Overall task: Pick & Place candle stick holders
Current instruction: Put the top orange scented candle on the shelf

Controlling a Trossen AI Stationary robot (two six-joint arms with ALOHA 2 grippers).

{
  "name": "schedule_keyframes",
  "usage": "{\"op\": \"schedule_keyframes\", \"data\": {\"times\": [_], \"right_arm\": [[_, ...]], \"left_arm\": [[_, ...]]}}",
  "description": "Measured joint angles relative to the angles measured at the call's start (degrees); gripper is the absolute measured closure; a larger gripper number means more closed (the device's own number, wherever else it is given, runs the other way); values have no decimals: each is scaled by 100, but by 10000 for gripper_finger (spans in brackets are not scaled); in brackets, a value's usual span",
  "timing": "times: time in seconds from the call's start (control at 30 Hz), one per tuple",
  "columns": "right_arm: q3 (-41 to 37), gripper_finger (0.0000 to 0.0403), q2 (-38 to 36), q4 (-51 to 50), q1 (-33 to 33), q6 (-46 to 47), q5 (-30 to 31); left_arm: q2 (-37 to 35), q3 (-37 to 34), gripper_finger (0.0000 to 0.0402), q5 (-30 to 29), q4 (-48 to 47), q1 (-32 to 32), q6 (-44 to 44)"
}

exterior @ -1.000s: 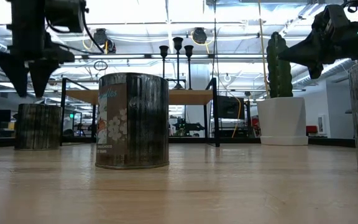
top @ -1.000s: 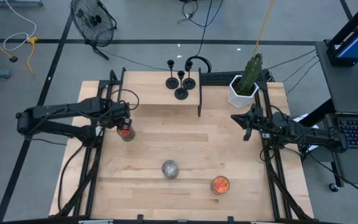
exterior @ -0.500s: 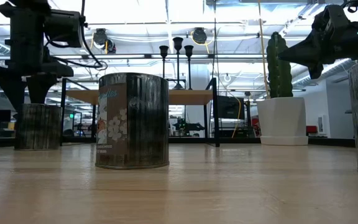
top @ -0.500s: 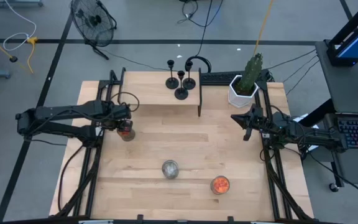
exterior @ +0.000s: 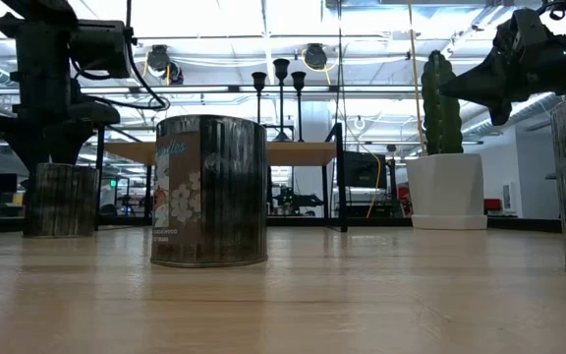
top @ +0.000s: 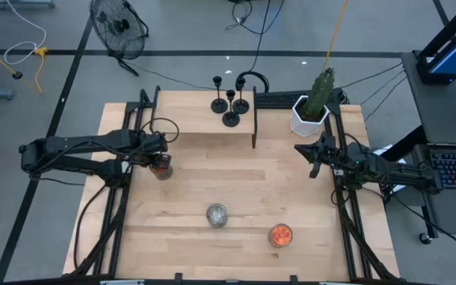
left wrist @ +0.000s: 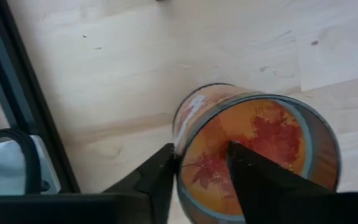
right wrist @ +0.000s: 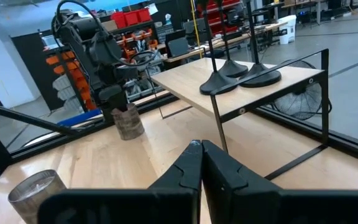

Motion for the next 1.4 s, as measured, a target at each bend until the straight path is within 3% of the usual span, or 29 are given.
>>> {"op": "schedule_keyframes", "data": {"times": [0.37, 0.6, 0.83, 1.1, 1.4], "right_arm": [[0, 403, 0, 0, 0, 2, -2], [0, 403, 0, 2, 0, 2, -2], [0, 403, 0, 1, 0, 2, -2], [0, 403, 0, 2, 0, 2, 4], [0, 403, 0, 1, 0, 2, 15]], "left_arm": [[3, -4, 393, -247, -30, -4, 143], [9, -11, 396, -457, -11, -3, 105], [11, 182, 398, -304, -72, 1, 281], [-112, 1341, 399, 167, -110, -23, 933], [-61, 3138, 400, -838, -72, 168, 1229]]}}
